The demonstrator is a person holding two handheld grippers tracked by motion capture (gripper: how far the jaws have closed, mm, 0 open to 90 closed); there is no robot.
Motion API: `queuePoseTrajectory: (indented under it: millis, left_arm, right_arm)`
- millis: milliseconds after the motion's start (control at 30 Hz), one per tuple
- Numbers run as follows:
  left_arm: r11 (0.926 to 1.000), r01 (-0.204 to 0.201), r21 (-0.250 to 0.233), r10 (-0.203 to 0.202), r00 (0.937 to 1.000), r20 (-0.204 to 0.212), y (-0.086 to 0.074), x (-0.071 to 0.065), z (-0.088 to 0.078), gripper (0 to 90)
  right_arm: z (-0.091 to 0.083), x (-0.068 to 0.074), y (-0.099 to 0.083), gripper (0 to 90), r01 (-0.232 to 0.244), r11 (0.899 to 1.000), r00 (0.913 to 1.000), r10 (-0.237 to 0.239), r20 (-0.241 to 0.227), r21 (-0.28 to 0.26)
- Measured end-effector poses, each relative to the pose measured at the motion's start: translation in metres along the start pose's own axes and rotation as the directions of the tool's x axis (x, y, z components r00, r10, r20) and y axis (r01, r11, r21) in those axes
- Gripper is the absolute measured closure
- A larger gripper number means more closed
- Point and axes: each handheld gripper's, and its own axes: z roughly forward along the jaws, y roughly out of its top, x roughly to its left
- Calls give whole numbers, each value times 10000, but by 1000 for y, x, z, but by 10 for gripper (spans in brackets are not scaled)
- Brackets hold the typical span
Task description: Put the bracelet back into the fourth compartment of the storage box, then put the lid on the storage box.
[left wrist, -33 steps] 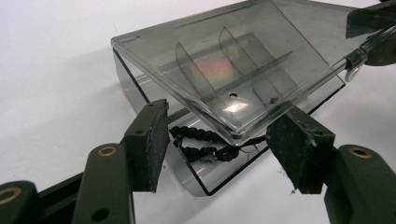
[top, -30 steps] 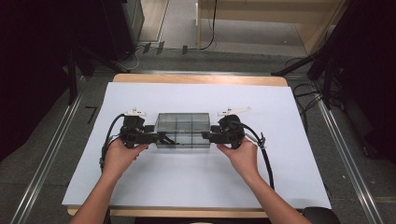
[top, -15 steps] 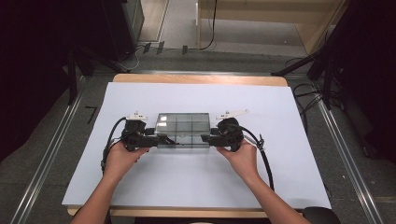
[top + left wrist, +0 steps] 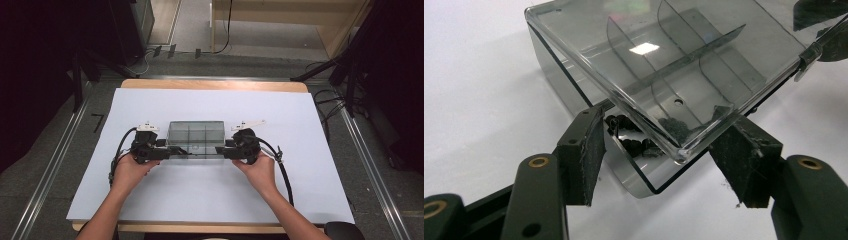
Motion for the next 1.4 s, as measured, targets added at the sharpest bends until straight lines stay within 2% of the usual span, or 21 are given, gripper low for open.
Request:
queuePoseTrajectory:
  millis: [367, 833, 1400]
  left_arm:
    - [9997, -171, 152, 171, 9999, 27, -2, 0, 4, 399]
    - [9998, -77, 187, 76, 10000, 21, -6, 2, 5, 403]
    - [9994, -166, 297, 162, 9998, 115, -7, 2, 7, 379]
  right_arm:
    - [5, -1, -5, 513, 5, 10000, 10000, -5, 6, 91]
    - [7, -2, -8, 513, -34, 9999, 9999, 33, 108, 104]
    - [7, -2, -12, 512, -4, 9999, 10000, 3, 82, 126]
